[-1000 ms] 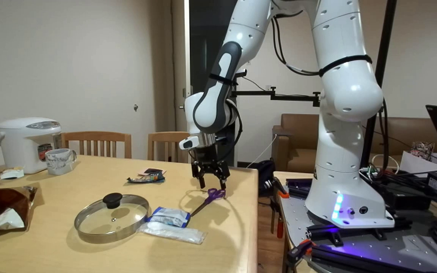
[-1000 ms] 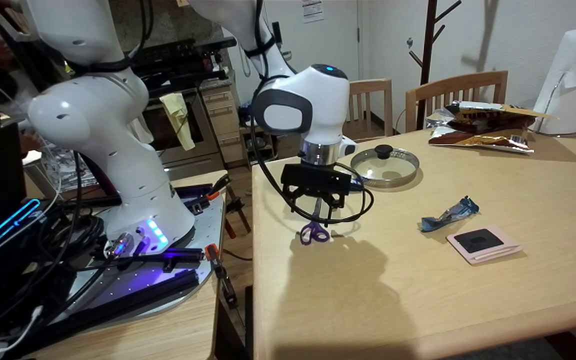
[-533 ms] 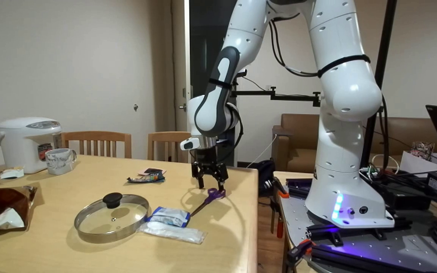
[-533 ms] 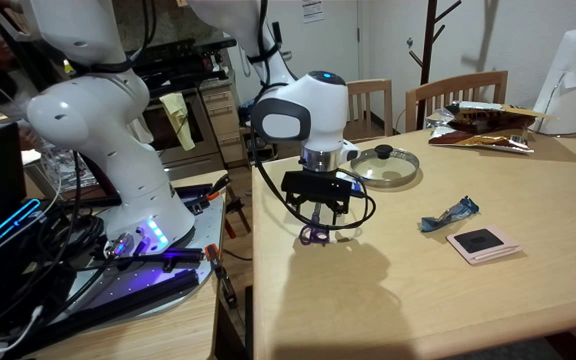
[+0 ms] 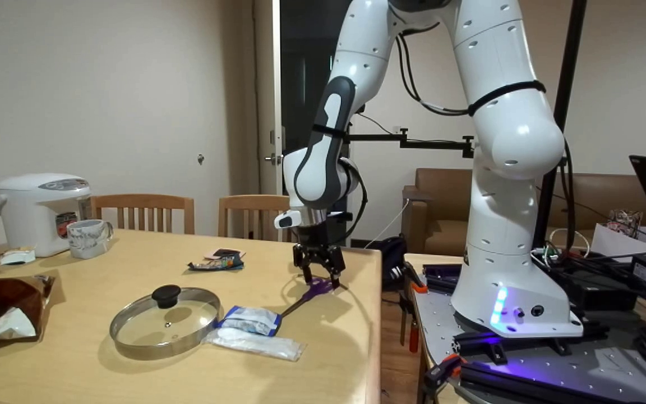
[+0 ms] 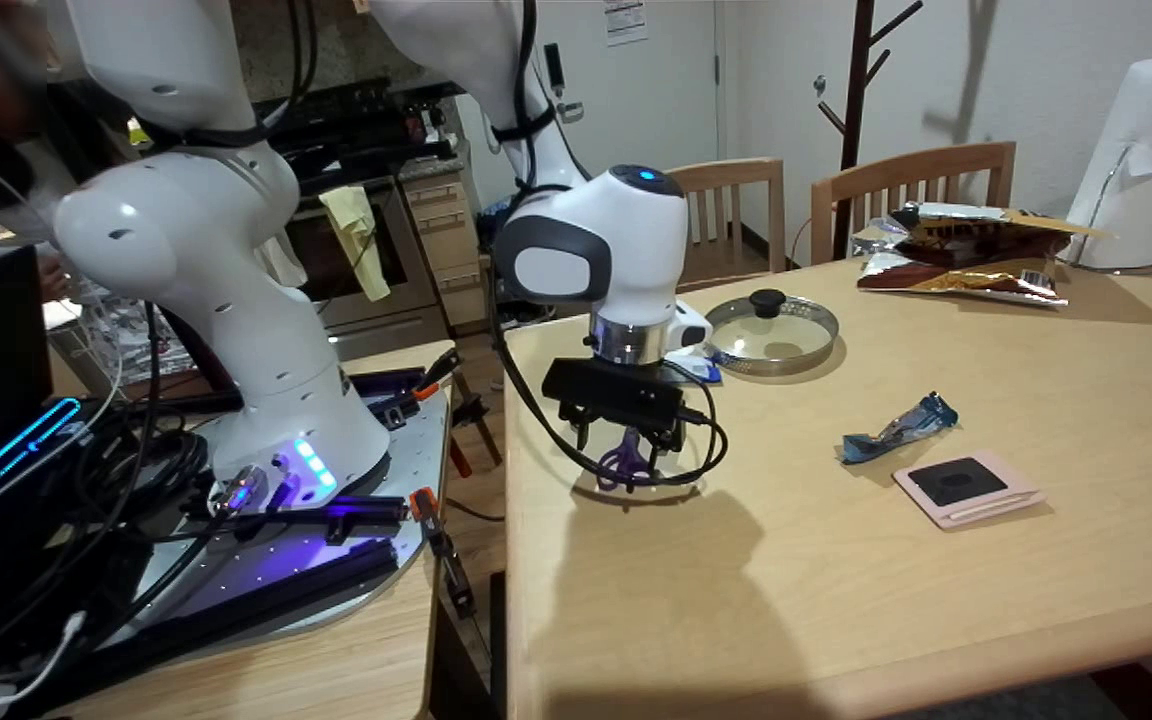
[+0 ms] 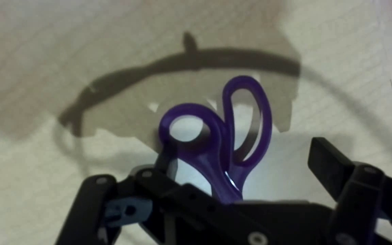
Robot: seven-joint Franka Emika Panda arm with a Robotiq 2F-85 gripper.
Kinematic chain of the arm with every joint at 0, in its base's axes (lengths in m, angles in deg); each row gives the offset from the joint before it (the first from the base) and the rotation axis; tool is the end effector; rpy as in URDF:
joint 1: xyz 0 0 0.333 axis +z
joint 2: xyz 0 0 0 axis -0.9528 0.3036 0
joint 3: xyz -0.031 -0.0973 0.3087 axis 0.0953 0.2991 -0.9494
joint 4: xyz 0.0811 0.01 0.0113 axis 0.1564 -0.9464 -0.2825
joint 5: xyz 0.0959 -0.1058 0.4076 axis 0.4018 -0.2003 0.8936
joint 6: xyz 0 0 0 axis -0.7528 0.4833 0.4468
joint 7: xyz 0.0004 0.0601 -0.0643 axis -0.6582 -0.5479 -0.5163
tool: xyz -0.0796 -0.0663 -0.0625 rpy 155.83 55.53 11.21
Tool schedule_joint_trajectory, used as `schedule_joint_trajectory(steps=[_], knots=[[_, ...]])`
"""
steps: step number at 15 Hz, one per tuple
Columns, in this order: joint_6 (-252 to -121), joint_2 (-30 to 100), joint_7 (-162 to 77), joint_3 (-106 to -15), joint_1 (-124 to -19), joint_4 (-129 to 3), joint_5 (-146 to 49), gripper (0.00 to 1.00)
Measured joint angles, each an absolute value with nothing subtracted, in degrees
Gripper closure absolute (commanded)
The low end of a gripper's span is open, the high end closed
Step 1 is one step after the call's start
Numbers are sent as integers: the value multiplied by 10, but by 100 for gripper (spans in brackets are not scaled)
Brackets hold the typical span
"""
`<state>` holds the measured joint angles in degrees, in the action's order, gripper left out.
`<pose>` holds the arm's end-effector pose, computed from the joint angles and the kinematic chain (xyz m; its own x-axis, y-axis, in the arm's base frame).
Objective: Place the pair of scissors next to the lid
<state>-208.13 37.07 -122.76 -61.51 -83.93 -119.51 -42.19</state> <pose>0.4008 -0.1061 0.0812 0.5201 0.8525 -0.0524 0.8320 -0.5196 -0.1945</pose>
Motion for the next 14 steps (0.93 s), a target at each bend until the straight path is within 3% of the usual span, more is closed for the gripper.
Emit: schedule_joint_trajectory(steps=[14], knots=[[-2082,376,-1170,-614,-839,-1195,-425,0]])
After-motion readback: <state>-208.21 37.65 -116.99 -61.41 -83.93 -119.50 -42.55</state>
